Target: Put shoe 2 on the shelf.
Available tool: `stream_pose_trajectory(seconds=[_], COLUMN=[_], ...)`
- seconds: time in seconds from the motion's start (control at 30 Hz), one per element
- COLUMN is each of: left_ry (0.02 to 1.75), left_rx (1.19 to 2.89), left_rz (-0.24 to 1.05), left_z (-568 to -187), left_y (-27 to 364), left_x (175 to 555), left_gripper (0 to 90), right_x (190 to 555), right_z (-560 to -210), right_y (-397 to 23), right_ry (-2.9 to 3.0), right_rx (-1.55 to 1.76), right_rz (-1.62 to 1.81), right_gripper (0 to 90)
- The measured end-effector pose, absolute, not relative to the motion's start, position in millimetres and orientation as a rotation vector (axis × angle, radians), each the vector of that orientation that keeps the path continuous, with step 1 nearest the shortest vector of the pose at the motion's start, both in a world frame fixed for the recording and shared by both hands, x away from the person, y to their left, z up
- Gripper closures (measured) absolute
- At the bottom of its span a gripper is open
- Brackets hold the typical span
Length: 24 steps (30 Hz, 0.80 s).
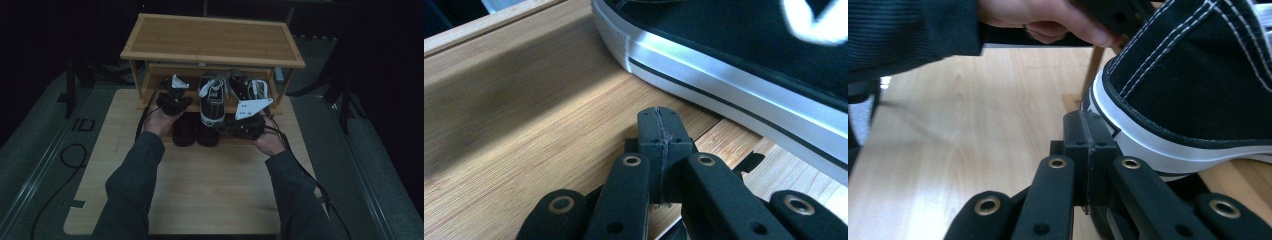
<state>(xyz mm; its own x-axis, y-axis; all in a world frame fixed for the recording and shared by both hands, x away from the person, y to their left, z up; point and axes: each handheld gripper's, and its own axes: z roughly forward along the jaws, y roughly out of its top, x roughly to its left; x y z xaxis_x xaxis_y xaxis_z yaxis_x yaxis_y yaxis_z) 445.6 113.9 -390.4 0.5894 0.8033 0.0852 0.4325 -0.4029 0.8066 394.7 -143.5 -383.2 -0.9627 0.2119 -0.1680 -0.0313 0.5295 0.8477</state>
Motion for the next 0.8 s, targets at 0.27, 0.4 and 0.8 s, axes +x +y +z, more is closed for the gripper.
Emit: stream_pose_trajectory(seconds=[0.27, 0.4, 0.8], left_ry=[0.978, 0.975, 0.978], left_rx=[2.05, 2.051, 2.039], left_rz=[0.622, 0.63, 0.626], left_z=[-389.9, -390.2, -391.0], left_y=[113.6, 113.2, 113.3], left_x=[445.4, 445.0, 444.5], left_gripper=[90.0, 90.0, 90.0], right_x=[402.8, 405.7, 410.6], right_z=[-387.1, -388.0, -387.6], right_y=[-142.1, -142.1, -125.5], right_ry=[2.485, 2.446, 2.427], right_rx=[0.219, 0.272, 0.269], right_rz=[1.366, 1.349, 1.312], right_gripper=[90.0, 90.0, 90.0])
